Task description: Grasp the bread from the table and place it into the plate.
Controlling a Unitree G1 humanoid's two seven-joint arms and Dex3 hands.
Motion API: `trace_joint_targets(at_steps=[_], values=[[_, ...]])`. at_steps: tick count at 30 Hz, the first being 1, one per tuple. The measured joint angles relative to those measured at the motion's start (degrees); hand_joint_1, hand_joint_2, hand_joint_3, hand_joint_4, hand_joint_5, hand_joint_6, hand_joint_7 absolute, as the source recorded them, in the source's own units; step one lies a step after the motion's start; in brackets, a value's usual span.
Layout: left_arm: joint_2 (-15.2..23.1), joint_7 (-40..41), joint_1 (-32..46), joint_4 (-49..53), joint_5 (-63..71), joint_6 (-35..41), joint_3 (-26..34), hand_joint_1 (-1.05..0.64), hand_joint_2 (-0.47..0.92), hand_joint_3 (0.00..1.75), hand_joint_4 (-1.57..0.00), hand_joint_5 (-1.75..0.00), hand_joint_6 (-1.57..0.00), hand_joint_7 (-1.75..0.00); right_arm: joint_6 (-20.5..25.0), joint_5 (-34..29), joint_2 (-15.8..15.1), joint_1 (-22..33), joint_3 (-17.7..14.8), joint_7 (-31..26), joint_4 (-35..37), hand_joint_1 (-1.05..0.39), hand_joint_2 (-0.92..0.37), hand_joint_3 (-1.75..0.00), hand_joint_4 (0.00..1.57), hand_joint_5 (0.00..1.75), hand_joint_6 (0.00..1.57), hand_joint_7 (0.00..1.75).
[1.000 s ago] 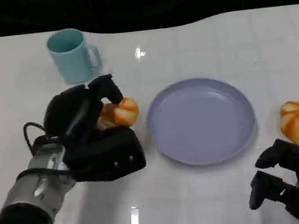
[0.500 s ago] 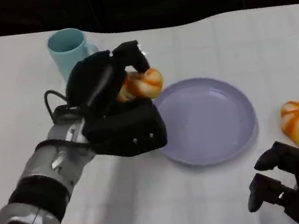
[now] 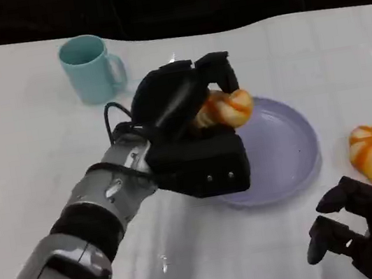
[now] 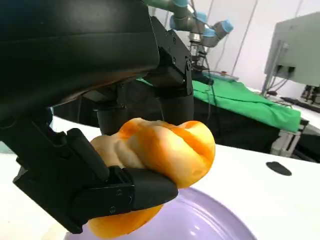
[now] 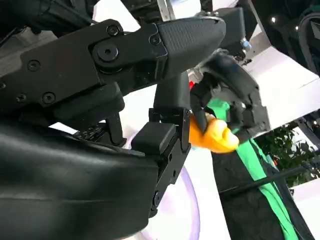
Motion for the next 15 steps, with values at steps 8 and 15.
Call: trace_joint_targets(at_steps=[8,15], values=[[-2.88,-0.66,-1.49,4.22,0.11,-0.01,-1.42,-0.22,0.62,0.98,-0.88,-1.75,-0.65,-1.75,-0.25,-1.02,0.06,0.35,0.59,-0.2,-0.36,-0.51,-0.92,-0.23,0.72,1.56,0.79,1.06],[-4.97,-1.17,-3.29,6.75,1.52,0.58,-3.42,-0.18,0.59,0.88,-0.82,-1.72,-0.63,-1.7,-0.25,-1.07,0.13,0.79,0.72,-0.26,-0.49,-0.51,-0.92,-0.23,0.71,1.56,0.77,1.07]])
